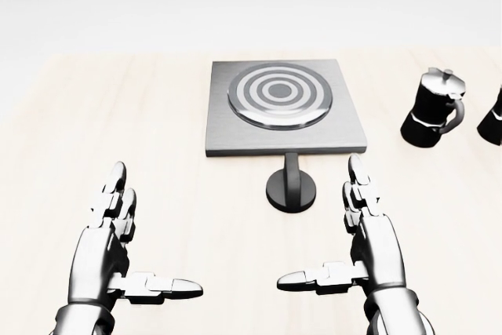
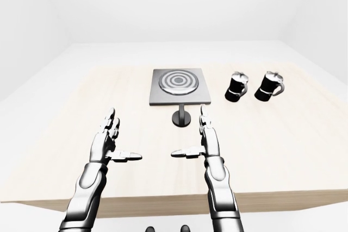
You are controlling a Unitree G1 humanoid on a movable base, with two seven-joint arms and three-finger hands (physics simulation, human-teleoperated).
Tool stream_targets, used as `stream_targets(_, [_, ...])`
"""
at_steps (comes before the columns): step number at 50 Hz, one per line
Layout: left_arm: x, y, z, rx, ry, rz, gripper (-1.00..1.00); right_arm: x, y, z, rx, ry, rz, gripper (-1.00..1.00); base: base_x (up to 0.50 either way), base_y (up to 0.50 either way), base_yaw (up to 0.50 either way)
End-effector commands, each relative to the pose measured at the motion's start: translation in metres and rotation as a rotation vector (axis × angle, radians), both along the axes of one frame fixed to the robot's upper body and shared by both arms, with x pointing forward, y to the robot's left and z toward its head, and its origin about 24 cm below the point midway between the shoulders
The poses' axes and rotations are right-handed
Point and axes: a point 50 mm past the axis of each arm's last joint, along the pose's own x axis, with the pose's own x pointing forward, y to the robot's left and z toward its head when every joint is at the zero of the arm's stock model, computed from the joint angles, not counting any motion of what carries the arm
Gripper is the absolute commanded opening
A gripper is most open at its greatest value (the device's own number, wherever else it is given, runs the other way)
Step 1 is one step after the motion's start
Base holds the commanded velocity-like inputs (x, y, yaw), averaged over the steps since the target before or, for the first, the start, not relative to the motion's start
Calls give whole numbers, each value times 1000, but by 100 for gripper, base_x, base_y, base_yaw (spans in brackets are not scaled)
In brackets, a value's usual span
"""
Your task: Turn off the stove.
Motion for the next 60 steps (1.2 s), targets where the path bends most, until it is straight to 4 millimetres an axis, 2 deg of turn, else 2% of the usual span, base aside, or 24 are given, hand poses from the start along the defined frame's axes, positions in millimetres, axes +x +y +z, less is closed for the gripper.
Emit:
stream_targets(1, [0,0,1,-1,-1,1,100,0,0,0,1,0,1,100,12,0,0])
stream_targets(60, [-1,-1,1,5,-12,2,100,0,0,-1,1,4,0,100,12,0,0])
